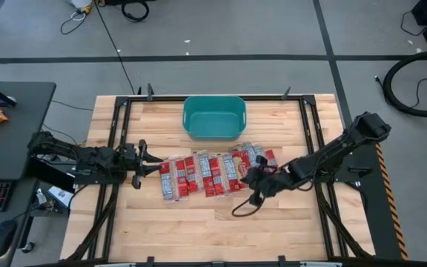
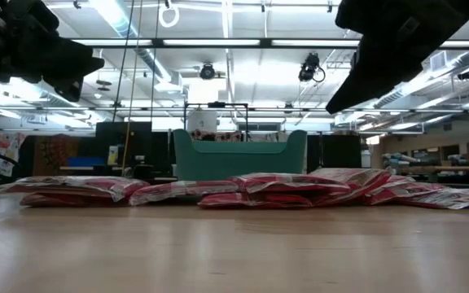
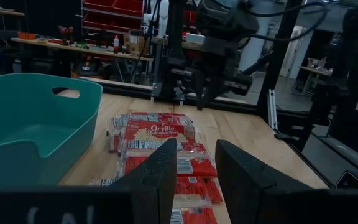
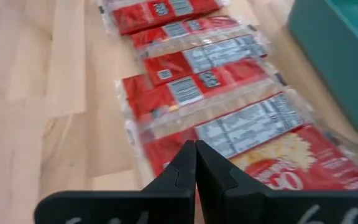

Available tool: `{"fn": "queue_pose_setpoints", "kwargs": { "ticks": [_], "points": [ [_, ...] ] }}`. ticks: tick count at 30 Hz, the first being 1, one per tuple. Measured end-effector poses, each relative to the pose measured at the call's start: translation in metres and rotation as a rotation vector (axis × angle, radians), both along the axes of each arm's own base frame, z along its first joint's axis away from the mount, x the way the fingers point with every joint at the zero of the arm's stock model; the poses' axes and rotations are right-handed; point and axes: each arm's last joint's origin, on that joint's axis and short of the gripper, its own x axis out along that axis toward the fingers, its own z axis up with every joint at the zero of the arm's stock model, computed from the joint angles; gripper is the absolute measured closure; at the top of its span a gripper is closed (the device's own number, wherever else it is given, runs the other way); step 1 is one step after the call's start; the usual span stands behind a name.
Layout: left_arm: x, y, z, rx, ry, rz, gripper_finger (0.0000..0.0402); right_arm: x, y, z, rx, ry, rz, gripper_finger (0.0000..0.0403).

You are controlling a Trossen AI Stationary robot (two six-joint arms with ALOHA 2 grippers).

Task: Sort popcorn bags into baskets
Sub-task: Put the red popcorn bag into the blue bin

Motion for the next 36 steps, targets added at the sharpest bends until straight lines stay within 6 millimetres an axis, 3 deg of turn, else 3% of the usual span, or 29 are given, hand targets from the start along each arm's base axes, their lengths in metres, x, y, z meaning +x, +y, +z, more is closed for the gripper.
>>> {"fn": "queue_pose_setpoints", "kwargs": {
  "ticks": [7,12,18,22,31,36],
  "points": [
    [0.0,0.0,0.0,0.0,0.0,0.0,0.0285,0.018,0.024,0.002,0.017,0.082,-0.039,0.0394],
    [0.0,0.0,0.0,0.0,0.0,0.0,0.0285,0.032,0.04,0.0,-0.078,0.26,-0.05,0.0394],
    [0.0,0.0,0.0,0.0,-0.001,0.0,0.0285,0.047,0.051,-0.003,-0.222,0.47,0.053,0.0382],
    [0.0,0.0,0.0,0.0,-0.001,0.0,0.0285,0.053,0.055,-0.01,-0.281,0.558,0.145,0.0336],
    [0.0,0.0,0.0,0.0,-0.001,0.0,0.0285,0.056,0.057,-0.03,-0.342,0.642,0.218,0.0186],
    [0.0,0.0,0.0,0.0,0.001,0.0,0.0285,0.054,0.058,-0.035,-0.417,0.621,0.171,0.0143]
  ]
}}
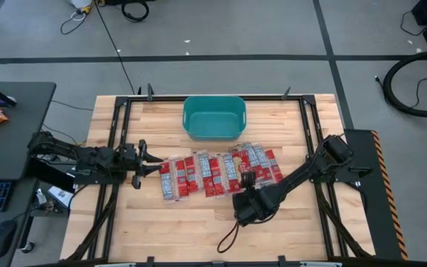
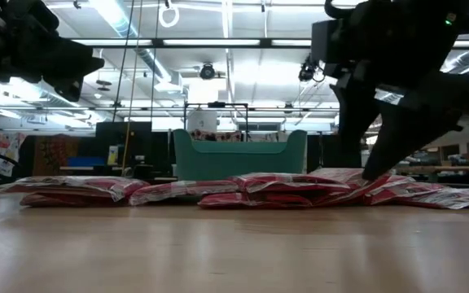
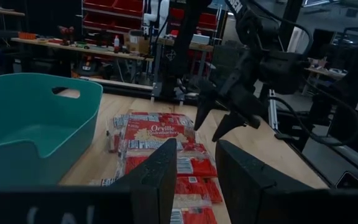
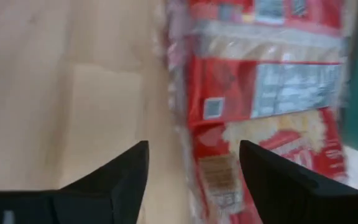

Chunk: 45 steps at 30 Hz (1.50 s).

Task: Sort popcorn bags into baskets
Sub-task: Put the red popcorn bag into the blue bin

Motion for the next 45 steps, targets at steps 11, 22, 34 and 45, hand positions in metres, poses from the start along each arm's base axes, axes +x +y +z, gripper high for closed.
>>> {"fn": "queue_pose_setpoints", "kwargs": {
  "ticks": [11,22,34,45],
  "points": [
    [0.0,0.0,-0.001,0.004,0.012,0.0,0.0285,-0.014,-0.003,-0.021,-0.107,-0.001,0.002,0.0155],
    [0.0,0.0,-0.001,0.002,0.007,0.0,0.0285,-0.022,-0.012,-0.04,-0.181,-0.032,0.023,0.0168],
    [0.0,0.0,-0.001,0.002,0.007,0.0,0.0285,-0.019,-0.026,-0.049,-0.227,-0.061,0.018,0.0248],
    [0.0,0.0,-0.001,0.002,0.007,0.0,0.0285,-0.006,-0.024,-0.03,-0.199,-0.043,0.006,0.0391]
  ]
}}
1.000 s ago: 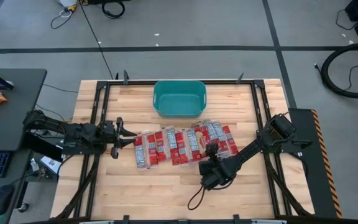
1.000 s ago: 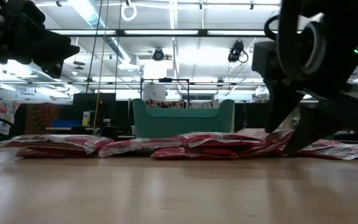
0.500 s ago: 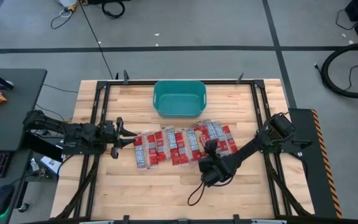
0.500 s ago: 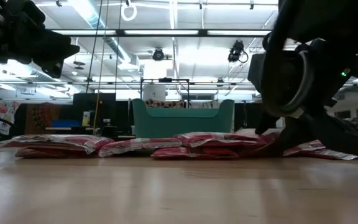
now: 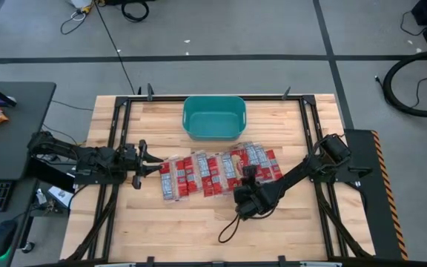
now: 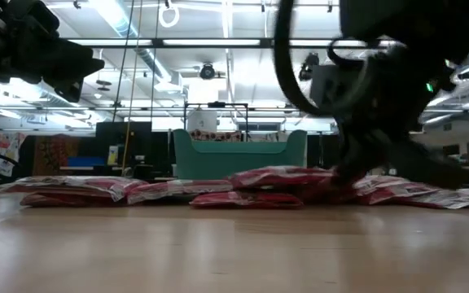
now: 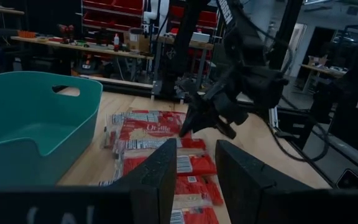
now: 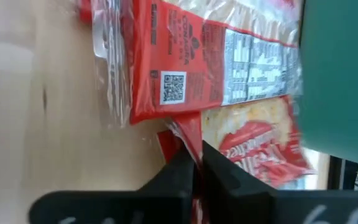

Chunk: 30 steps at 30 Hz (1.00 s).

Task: Sort popcorn bags into baskets
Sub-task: Put the red popcorn bag into the blue bin

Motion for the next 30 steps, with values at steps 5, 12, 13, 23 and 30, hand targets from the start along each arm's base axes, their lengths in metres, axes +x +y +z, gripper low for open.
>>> {"fn": "queue_pose_setpoints", "kwargs": {
  "ticks": [5,12,13,23,30],
  "points": [
    [0.0,0.0,0.0,0.0,-0.001,0.0,0.0285,0.011,0.007,0.032,-0.01,0.042,-0.001,0.0389],
    [0.0,0.0,0.0,0.0,-0.001,0.0,0.0285,0.019,0.008,0.079,-0.032,0.087,-0.043,0.0395],
    [0.0,0.0,0.0,0.0,-0.001,0.0,0.0285,0.019,0.007,0.086,-0.029,0.093,-0.064,0.0395],
    [0.0,0.0,0.0,0.0,-0.001,0.0,0.0285,0.033,-0.01,0.15,0.041,-0.021,-0.238,0.0393],
    [0.0,0.0,0.0,0.0,-0.001,0.0,0.0285,0.059,-0.038,0.188,0.202,-0.246,-0.374,0.0393]
  ]
}}
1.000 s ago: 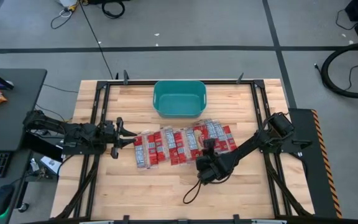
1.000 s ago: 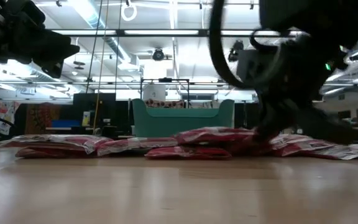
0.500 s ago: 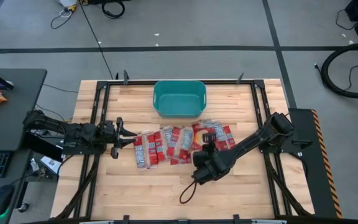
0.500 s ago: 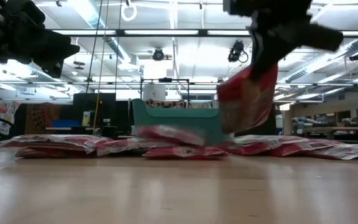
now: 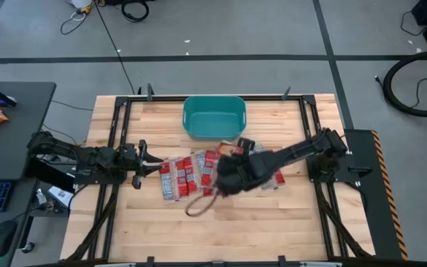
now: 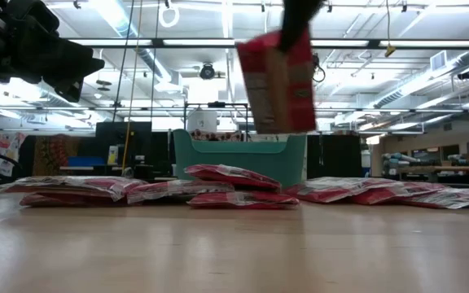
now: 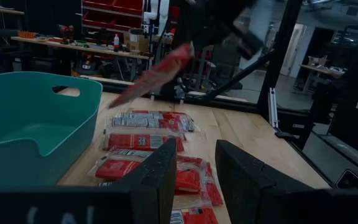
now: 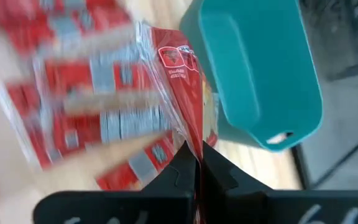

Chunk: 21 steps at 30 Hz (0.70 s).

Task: Sort popcorn bags into baskets
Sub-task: Put the red popcorn bag into the blue bin

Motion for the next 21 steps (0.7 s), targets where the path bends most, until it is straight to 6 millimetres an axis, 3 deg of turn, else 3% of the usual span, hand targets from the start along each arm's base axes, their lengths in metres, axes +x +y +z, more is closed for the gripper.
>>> {"fn": "queue_pose_setpoints", "kwargs": {
  "ticks": [8,15,21],
  "points": [
    [0.0,0.0,0.0,0.0,0.0,0.0,0.0285,0.02,-0.065,0.033,0.137,-0.232,-0.257,0.0392],
    [0.0,0.0,0.0,0.0,0.0,0.0,0.0285,0.025,-0.139,0.035,0.181,-0.307,-0.454,0.0392],
    [0.0,0.0,0.0,0.0,0.0,0.0,0.0285,0.025,-0.178,0.036,0.218,-0.398,-0.563,0.0392]
  ]
}}
